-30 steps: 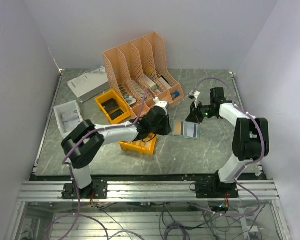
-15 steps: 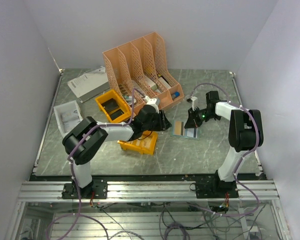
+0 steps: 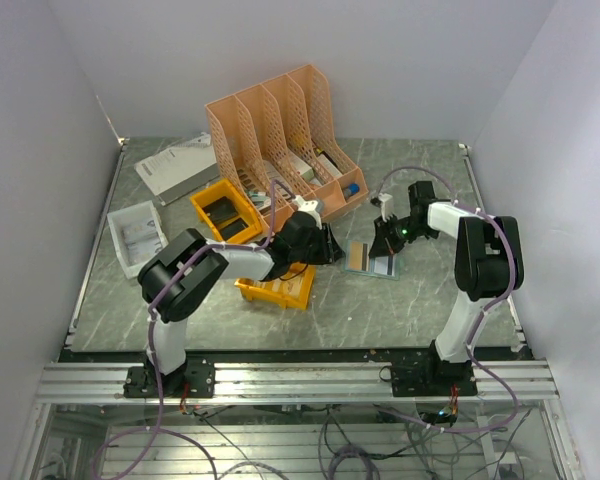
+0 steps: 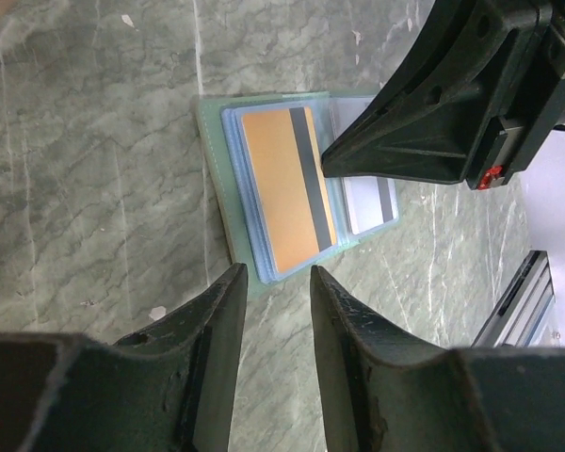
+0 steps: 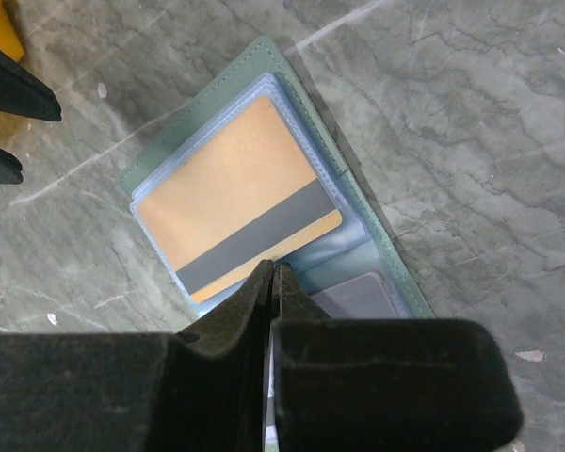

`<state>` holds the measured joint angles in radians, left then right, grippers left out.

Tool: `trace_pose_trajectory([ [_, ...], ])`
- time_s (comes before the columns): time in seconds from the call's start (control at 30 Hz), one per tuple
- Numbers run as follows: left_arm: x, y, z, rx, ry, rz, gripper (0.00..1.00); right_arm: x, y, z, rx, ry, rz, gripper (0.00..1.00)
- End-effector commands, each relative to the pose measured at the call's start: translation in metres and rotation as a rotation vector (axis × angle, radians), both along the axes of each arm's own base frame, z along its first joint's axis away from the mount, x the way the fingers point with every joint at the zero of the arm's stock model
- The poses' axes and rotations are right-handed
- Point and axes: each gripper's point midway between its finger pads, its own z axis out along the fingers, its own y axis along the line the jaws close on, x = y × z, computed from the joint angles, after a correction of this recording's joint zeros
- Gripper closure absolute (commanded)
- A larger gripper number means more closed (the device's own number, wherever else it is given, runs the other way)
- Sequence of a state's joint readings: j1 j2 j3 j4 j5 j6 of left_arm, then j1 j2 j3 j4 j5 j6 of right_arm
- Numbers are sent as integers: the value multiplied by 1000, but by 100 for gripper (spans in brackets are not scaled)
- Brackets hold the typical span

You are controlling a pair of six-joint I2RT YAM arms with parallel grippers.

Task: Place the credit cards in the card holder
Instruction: Turn over the card slot in the card holder.

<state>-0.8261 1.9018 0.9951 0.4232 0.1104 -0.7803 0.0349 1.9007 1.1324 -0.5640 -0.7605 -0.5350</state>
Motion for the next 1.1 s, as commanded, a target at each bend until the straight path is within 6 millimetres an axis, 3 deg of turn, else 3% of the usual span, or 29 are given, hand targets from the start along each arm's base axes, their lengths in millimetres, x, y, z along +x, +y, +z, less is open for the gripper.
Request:
trace_pose_trajectory([
  [0.0,4,-15,12,-59,-20,-27,57,3,-5,-8,-57,6,-3,100],
  [0.3,3,-13,11,-60,-11,-15,64,12,-3,-1,-159,-95,4,100],
  [0.6,6,-15,3,-49,28,3,92,14,-9,-9,-232,-92,-2,100],
  [0.87,13,-20,-16,41,63,-10,93,13,-9,-11,-232,-78,0,100],
  [1.07,21,-12,-29,140,58,17,93,12,-7,-11,-224,-75,5,100],
])
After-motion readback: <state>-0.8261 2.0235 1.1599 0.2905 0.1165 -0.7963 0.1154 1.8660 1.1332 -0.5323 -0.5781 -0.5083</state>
